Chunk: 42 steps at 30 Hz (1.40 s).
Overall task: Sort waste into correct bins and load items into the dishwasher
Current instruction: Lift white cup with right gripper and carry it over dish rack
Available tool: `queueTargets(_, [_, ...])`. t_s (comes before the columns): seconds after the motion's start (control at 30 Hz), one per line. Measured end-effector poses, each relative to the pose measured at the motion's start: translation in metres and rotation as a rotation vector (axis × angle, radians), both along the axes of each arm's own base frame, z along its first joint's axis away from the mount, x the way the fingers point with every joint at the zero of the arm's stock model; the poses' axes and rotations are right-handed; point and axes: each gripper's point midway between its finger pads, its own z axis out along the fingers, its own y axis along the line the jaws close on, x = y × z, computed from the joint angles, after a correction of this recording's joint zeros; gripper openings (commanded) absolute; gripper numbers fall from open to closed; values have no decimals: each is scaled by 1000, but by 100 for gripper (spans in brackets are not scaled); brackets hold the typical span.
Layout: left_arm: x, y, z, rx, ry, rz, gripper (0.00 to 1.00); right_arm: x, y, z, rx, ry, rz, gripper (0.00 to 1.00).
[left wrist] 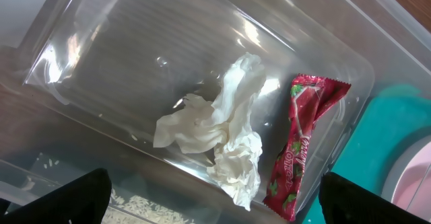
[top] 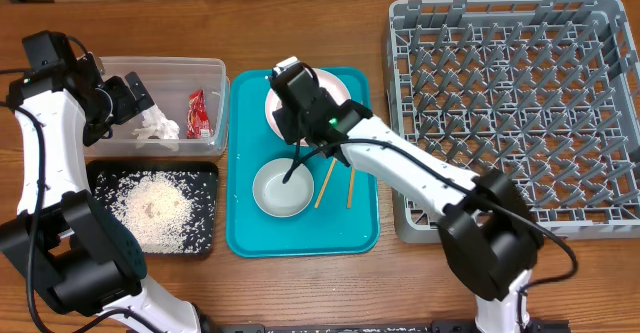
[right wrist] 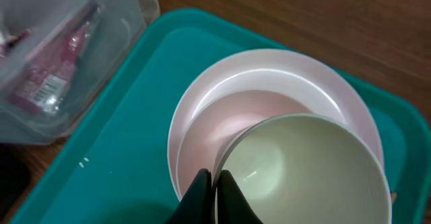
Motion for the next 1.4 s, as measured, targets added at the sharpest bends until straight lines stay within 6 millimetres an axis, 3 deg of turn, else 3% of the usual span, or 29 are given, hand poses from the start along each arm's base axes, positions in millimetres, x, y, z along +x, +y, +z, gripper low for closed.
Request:
queueTargets(0.3, [0, 0, 0, 0, 0, 0, 100, 12, -32, 82, 183, -38, 31, 4])
queueTargets(0.43, [0, 0, 0, 0, 0, 0, 100, 26, -55, 93, 296, 10, 63, 4])
queueTargets(0.53, [0, 0, 0, 0, 0, 0, 100, 47, -90, 103, 395, 23, 61, 4])
queueTargets(0.67, [0, 0, 0, 1, 1, 1, 100, 75, -144, 132, 547, -30, 81, 4])
queueTargets(0.8, [0, 1, 0, 3, 1, 1, 100, 89, -188, 157, 641, -108, 116, 4])
queueTargets(0.97, [0, 1, 0, 3, 2, 1, 100, 93, -224, 172, 693, -153, 136, 4])
queueTargets(1.17, [0, 1, 0, 3, 1, 1, 100, 87, -233, 186, 759, -166, 204, 4])
queueTargets(1.4, [0, 1, 0, 3, 2, 1, 100, 96, -230, 151, 824, -47, 179, 4])
